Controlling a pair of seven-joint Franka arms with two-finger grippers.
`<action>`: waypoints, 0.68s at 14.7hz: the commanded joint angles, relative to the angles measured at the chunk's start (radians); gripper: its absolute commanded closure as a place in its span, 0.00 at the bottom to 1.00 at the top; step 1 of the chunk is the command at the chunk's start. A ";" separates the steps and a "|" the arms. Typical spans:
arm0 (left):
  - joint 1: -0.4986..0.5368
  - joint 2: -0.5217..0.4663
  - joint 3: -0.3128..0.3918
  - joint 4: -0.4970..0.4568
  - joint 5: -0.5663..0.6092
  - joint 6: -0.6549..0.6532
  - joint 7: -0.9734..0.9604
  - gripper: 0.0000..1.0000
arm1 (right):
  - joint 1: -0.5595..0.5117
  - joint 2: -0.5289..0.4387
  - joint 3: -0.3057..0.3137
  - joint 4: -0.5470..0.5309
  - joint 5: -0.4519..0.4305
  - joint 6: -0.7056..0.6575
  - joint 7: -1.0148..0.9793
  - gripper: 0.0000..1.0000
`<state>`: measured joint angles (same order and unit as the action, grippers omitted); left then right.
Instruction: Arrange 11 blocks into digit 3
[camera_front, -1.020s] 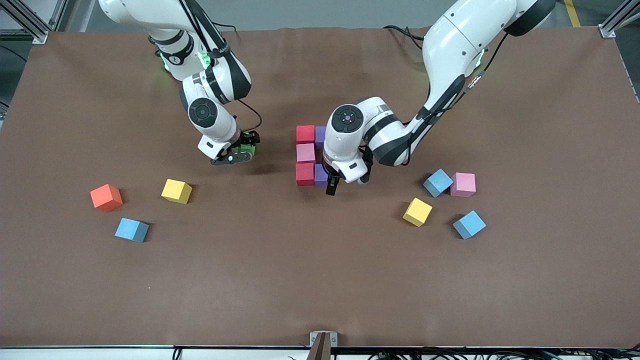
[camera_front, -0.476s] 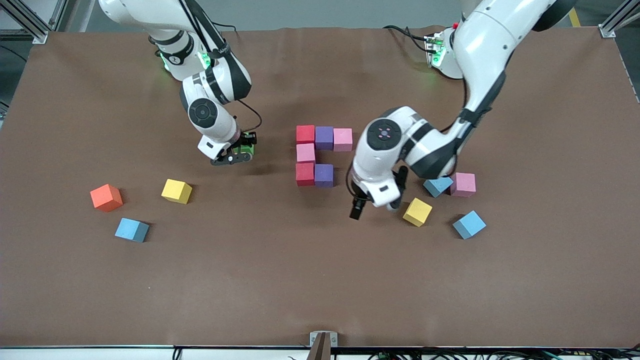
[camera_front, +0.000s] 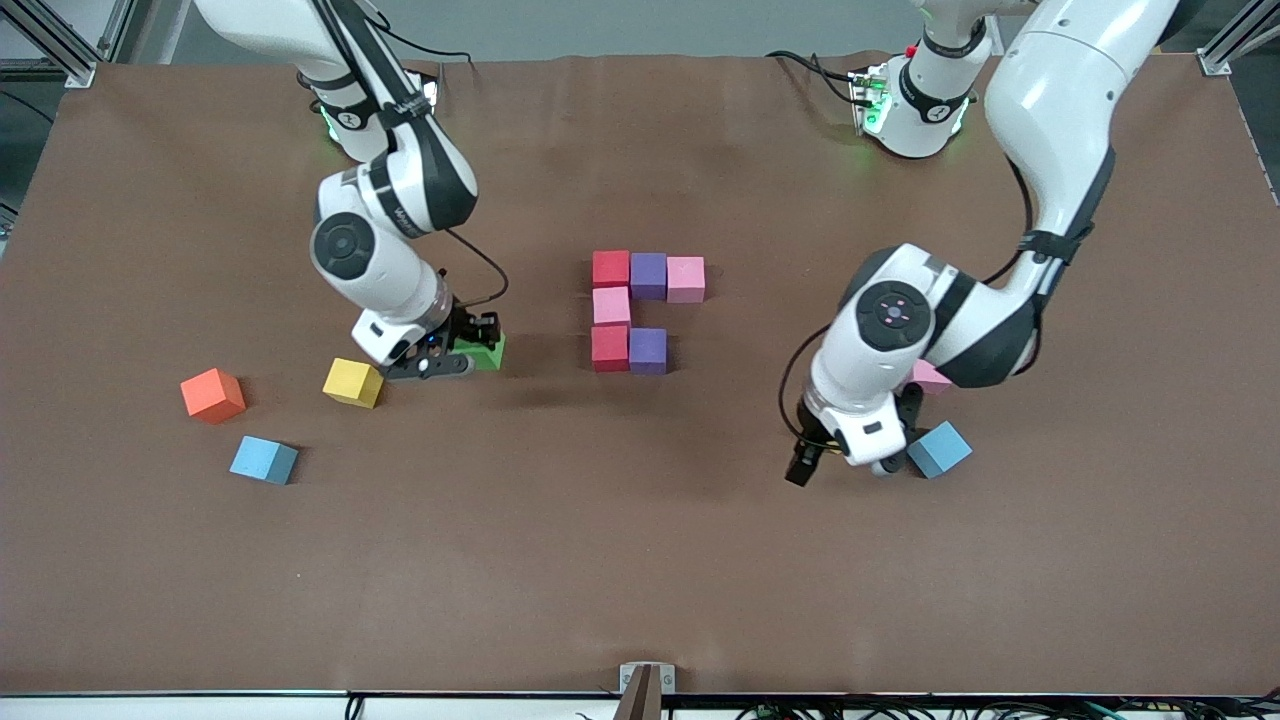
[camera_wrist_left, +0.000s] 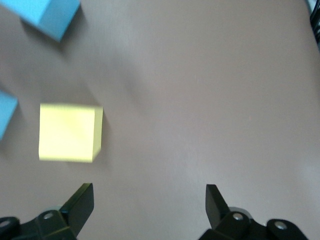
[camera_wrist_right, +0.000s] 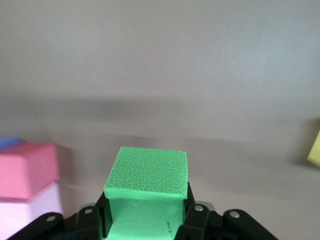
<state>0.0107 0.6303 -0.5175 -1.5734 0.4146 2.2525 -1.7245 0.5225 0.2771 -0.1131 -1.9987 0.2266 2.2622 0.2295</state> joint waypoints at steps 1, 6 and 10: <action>0.049 -0.003 -0.006 -0.004 0.006 -0.019 0.123 0.02 | -0.030 0.186 0.009 0.333 -0.015 -0.178 0.025 0.58; 0.121 0.031 -0.004 -0.052 0.001 -0.050 0.190 0.02 | 0.019 0.402 0.009 0.622 -0.016 -0.256 0.154 0.58; 0.137 0.042 -0.004 -0.105 -0.069 -0.041 0.172 0.01 | 0.054 0.520 0.007 0.784 -0.015 -0.280 0.211 0.60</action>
<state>0.1394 0.6864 -0.5144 -1.6437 0.3841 2.2098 -1.5493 0.5672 0.7333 -0.1041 -1.3301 0.2263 2.0264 0.4054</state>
